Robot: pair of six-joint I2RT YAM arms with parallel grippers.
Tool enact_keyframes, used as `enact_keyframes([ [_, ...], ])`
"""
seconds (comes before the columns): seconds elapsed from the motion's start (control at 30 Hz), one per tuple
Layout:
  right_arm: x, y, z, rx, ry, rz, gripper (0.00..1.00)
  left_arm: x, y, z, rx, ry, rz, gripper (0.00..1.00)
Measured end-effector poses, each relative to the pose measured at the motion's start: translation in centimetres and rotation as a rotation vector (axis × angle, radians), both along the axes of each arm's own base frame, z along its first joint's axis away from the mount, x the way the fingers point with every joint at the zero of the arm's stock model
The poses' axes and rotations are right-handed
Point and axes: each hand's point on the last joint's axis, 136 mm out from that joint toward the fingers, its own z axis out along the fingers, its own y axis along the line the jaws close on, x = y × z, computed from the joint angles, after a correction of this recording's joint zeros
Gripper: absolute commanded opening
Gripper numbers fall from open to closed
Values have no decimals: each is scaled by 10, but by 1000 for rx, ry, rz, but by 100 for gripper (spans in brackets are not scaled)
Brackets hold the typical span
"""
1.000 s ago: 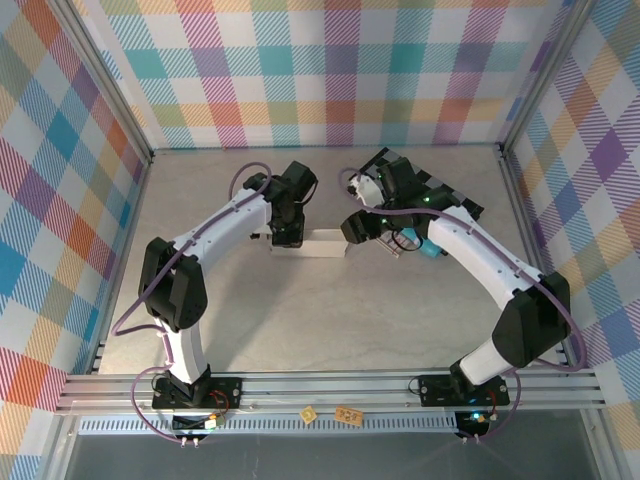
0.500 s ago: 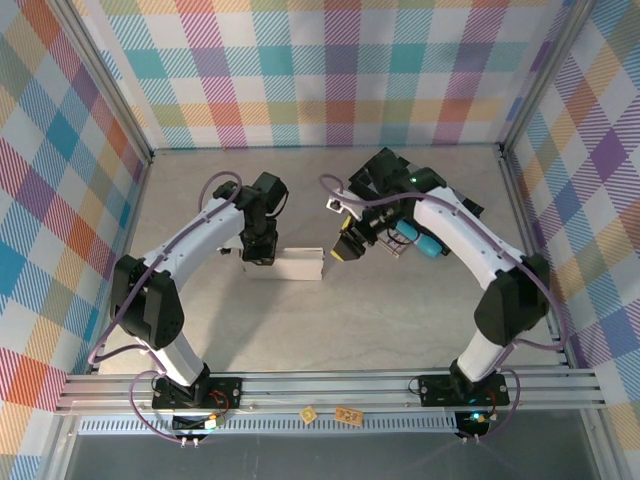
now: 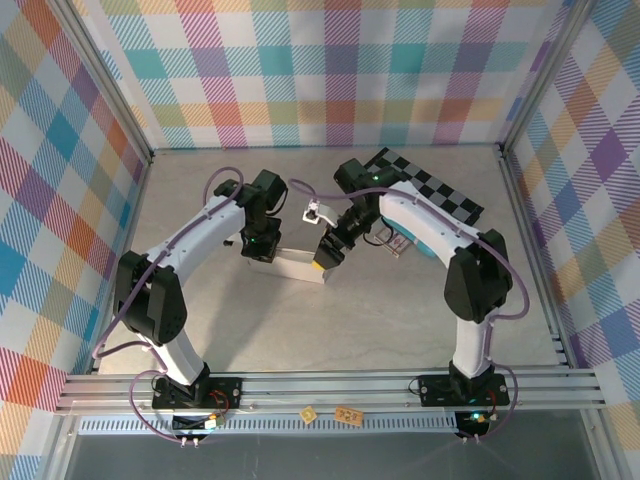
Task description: Fold the paper box
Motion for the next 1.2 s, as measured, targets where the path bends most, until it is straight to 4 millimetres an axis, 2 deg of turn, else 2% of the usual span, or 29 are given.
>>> enact_keyframes([
  [0.2, 5, 9, -22, -14, 69, -2, 74, 1, 0, 0, 0, -3, -27, 16],
  [0.4, 13, 13, -40, -78, 40, -9, 76, 5, -4, 0, -12, -8, -29, 16],
  [0.6, 14, 16, -46, -130, -14, -7, 80, 8, -6, 0, -24, -9, -24, 15],
  [0.9, 22, 16, -58, -211, -120, -13, 75, 11, -9, -1, -50, -5, 11, 14],
  [1.1, 26, 17, -80, -269, -215, -11, 73, 13, -10, 0, -75, -1, 36, 14],
  [1.2, 28, 16, -84, -290, -260, -14, 73, 14, -10, 0, -83, 2, 39, 14],
])
